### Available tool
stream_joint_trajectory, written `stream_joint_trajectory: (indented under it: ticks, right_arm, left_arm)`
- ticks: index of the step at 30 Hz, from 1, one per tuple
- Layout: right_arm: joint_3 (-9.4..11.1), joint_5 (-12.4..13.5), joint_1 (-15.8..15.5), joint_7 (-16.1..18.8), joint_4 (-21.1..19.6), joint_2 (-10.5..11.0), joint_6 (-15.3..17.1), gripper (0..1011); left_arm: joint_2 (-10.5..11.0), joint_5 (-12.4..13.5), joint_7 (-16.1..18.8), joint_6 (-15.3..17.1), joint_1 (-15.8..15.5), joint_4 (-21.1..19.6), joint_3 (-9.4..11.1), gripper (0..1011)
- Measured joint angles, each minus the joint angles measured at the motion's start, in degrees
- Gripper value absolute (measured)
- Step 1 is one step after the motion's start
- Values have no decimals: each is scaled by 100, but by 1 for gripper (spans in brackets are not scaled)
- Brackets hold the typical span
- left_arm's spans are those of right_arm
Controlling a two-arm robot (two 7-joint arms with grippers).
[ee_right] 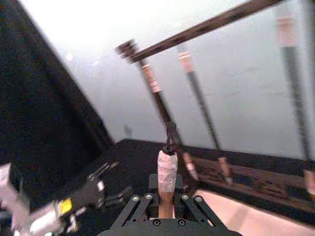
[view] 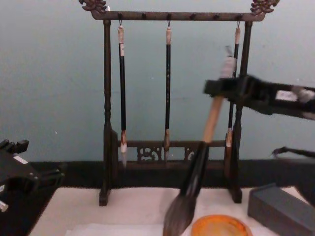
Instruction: Pick up the brush from the inkstone, write on the paper, then place the brush back to its original position.
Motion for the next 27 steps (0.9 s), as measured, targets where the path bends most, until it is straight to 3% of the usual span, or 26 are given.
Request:
stream_joint_trajectory:
  ticks: [7, 13, 27]
  right_arm:
    - [550, 778, -122, -552, 143, -134, 263, 154]
    - [858, 1135, -218, -984, 163, -188, 276, 154]
    - [1101, 1512, -432, -1585, 167, -119, 140, 154]
  left_arm:
    - [0, 0, 0, 0, 0, 0, 0, 1010]
    - [0, 0, 0, 0, 0, 0, 0, 1010]
    - [0, 0, 0, 0, 0, 0, 0, 1010]
